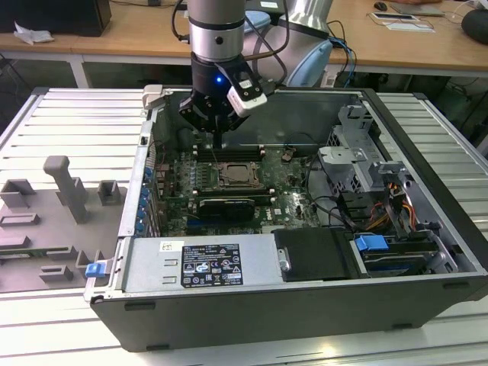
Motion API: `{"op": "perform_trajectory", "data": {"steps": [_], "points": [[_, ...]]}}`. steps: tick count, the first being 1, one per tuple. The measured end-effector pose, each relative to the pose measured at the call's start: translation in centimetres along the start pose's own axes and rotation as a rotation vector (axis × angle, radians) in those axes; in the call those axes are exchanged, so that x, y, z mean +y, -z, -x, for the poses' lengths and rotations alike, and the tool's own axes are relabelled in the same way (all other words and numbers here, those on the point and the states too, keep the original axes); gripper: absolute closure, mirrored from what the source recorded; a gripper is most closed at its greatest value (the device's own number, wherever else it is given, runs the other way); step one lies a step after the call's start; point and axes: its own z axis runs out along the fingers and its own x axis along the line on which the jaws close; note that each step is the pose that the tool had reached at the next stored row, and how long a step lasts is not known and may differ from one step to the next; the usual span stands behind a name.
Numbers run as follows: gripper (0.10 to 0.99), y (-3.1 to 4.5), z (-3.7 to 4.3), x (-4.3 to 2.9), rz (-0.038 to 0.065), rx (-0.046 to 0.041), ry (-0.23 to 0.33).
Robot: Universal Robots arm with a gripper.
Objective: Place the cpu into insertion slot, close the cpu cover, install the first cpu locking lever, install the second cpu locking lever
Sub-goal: 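Install the first cpu locking lever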
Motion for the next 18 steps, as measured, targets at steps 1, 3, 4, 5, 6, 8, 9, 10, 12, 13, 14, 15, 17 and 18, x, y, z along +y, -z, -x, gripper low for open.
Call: {"op": "perform_trajectory", "data": {"steps": [1, 3, 4, 5, 6, 8, 9, 10, 12, 13, 14, 15, 17, 18], "points": [[0.980, 0.00, -0.05, 0.00, 0.000, 0.0000, 0.000], [0.980, -0.01, -0.17, 0.01, 0.000, 0.0000, 0.000], [0.980, -0.01, -0.22, 0.01, 0.000, 0.0000, 0.000], [0.980, -0.01, -0.27, 0.01, 0.000, 0.0000, 0.000], [0.980, -0.01, -0.34, 0.02, 0.001, -0.0001, 0.000], [0.980, -0.01, -0.45, 0.02, 0.001, 0.0000, 0.000], [0.980, -0.01, -0.50, 0.03, 0.001, 0.0000, 0.000], [0.980, -0.02, -0.57, 0.03, 0.001, -0.0002, 0.000], [0.980, -0.06, -1.02, 0.04, 0.003, 0.0000, 0.000], [0.980, -0.10, -1.21, 0.05, 0.004, -0.0002, 0.000], [0.980, -0.14, -1.39, 0.06, 0.006, -0.0004, 0.000], [0.980, -0.17, -1.48, 0.07, 0.007, -0.0004, 0.000], [0.980, -0.23, -1.67, 0.09, 0.007, -0.0002, 0.000], [0.980, -0.25, -1.80, 0.12, 0.007, -0.0003, 0.000]]}}
